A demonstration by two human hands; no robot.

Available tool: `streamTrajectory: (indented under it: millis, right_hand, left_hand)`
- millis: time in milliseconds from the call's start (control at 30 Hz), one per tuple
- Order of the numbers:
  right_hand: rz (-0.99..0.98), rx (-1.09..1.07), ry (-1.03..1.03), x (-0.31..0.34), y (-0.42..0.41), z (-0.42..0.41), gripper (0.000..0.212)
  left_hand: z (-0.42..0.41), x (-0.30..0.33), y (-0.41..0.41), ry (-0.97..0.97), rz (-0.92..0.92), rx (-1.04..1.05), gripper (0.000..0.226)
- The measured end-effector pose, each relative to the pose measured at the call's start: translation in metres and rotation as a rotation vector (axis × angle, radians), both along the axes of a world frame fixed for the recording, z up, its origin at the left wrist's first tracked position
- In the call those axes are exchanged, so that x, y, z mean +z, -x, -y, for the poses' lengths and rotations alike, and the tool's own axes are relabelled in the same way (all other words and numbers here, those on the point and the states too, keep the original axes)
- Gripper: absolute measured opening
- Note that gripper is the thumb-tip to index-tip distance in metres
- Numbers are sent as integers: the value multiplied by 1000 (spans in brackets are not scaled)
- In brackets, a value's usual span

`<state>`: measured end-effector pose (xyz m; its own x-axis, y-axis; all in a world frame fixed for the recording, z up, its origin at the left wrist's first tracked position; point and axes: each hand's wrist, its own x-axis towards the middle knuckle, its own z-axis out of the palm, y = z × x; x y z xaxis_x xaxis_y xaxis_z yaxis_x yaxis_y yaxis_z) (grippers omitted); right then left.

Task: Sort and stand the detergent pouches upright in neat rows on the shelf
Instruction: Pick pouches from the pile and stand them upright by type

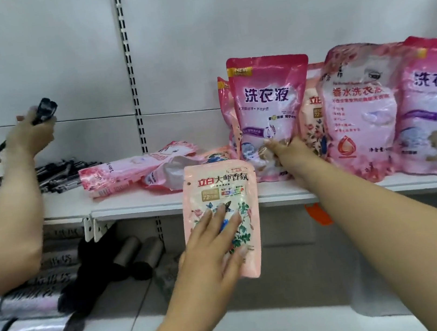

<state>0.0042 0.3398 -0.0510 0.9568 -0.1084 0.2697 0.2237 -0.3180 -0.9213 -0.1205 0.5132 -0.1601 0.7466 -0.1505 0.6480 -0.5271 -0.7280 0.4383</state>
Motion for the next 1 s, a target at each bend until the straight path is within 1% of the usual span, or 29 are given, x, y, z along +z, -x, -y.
streamTrajectory:
  millis: [33, 67, 133, 200, 267, 300, 333, 400, 467, 500, 567, 600, 667, 700, 733, 767, 800, 833, 867, 900, 1000]
  right_hand:
    - [-18, 19, 3, -4, -12, 2, 69]
    - [-29, 26, 1, -6, -19, 3, 78]
    - [-42, -16, 19, -6, -17, 0, 82]
    - [20, -103, 89, -5, -2, -4, 71]
    - [194, -136, 135, -8, 18, -3, 57]
    - [264, -99, 131, -8, 34, -2, 51]
    - [288, -30, 114, -11, 52, -2, 45]
    - [206, 185, 31, -16, 85, -5, 39]
    - [105, 409, -132, -22, 103, -9, 23]
    - [45, 481, -216, -22, 109, -10, 19]
    - [-51, 524, -394, -18, 106, -7, 20]
    - [-61, 504, -480, -13, 103, -4, 20]
    - [-2, 451, -600, 2, 95, 4, 18]
    - [37, 441, -643, 11, 92, 6, 22]
    - [84, 441, -660, 17, 88, 8, 27]
    - [117, 440, -669, 24, 84, 10, 27]
    - [148, 448, -672, 29, 79, 11, 18]
    - [173, 450, -676, 35, 76, 12, 8]
    - [205, 452, -671, 40, 74, 13, 7]
    - [222, 440, -667, 43, 71, 13, 9]
    - [258, 372, -617, 43, 57, 15, 12]
  left_hand:
    - [3, -8, -1, -8, 46, 25, 63]
    - [5, -14, -3, -12, 102, 42, 60]
    - [7, -24, -6, -18, 184, 72, 46]
    - [8, -32, -9, -12, 278, 89, 41]
    - [7, -35, -11, 15, 359, 100, 38]
    - [8, -35, -12, 20, 401, 105, 37]
    - [9, -36, -12, 16, 442, 105, 37]
    - [14, -32, -12, -3, 516, 105, 37]
    - [24, -22, -12, -19, 569, 101, 38]
    - [31, -14, -12, -26, 596, 98, 38]
    - [41, 4, -13, -17, 635, 73, 39]
    - [45, 14, -13, -2, 639, 48, 42]
    - [49, 40, -13, 111, 564, -2, 55]
    - [51, 55, -12, 226, 451, -19, 67]
    - [53, 70, -10, 370, 290, -38, 79]
    - [55, 83, -12, 513, 137, -75, 84]
    - [56, 95, -15, 633, 10, -148, 76]
    - [56, 105, -21, 711, -57, -229, 54]
    - [56, 113, -26, 733, -73, -255, 35]
    - [56, 119, -32, 737, -77, -262, 26]
    - [58, 123, -53, 775, -161, -285, 25]
